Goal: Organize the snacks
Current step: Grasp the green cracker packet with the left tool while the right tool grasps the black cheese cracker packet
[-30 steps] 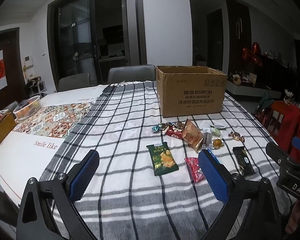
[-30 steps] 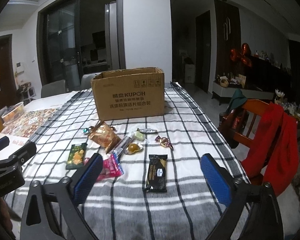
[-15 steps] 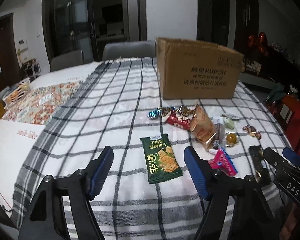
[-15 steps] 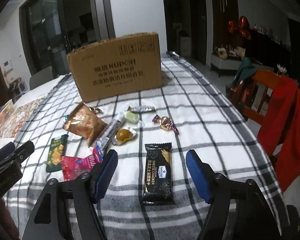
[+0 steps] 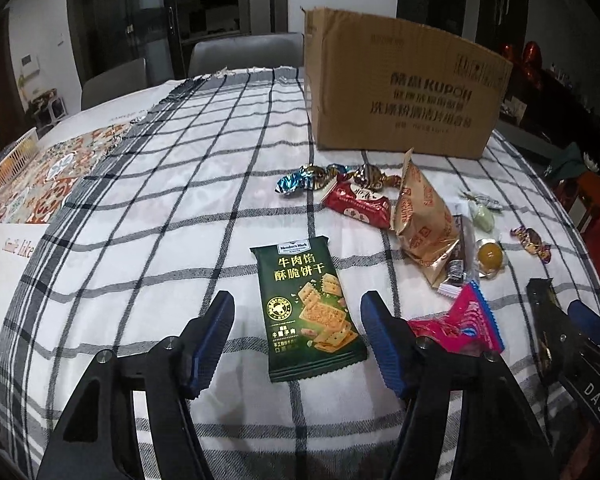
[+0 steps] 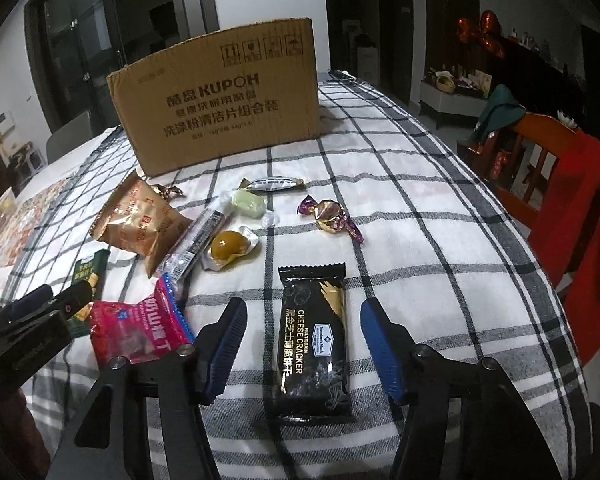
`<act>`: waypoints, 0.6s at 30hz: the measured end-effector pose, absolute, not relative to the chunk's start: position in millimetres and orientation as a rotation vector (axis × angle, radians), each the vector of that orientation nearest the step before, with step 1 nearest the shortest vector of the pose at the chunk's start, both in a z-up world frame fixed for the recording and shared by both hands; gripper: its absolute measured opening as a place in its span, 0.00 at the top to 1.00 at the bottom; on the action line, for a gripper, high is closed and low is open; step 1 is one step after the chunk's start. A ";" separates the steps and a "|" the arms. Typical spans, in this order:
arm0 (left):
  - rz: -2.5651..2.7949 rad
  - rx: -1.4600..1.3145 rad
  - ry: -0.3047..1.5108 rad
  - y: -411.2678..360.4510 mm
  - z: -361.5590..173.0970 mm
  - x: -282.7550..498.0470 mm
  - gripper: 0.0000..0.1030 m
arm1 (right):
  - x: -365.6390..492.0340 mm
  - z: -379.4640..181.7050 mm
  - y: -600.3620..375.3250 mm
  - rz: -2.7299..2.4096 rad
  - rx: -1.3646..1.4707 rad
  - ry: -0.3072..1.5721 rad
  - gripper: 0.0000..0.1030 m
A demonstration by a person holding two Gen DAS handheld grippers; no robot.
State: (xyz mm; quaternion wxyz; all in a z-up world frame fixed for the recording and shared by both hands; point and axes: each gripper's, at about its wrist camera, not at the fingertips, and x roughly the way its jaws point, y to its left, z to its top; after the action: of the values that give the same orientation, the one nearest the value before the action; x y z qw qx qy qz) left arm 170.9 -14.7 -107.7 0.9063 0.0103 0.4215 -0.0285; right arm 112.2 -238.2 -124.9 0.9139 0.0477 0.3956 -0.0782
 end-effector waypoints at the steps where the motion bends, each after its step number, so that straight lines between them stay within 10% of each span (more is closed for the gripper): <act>1: -0.058 0.017 0.880 -14.6 -110.4 173.3 0.37 | 113.0 -125.8 -238.1 -0.162 0.098 0.817 0.41; 18: -0.059 -0.002 0.915 -15.9 -120.8 185.9 0.53 | 124.0 -135.9 -239.0 -0.180 0.063 0.850 0.56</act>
State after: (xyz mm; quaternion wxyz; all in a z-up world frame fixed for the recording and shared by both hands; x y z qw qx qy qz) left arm 185.9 -15.9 -120.8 0.8967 -0.0009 0.4417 -0.0286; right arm 124.0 -239.0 -135.9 0.9066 0.0307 0.4116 -0.0873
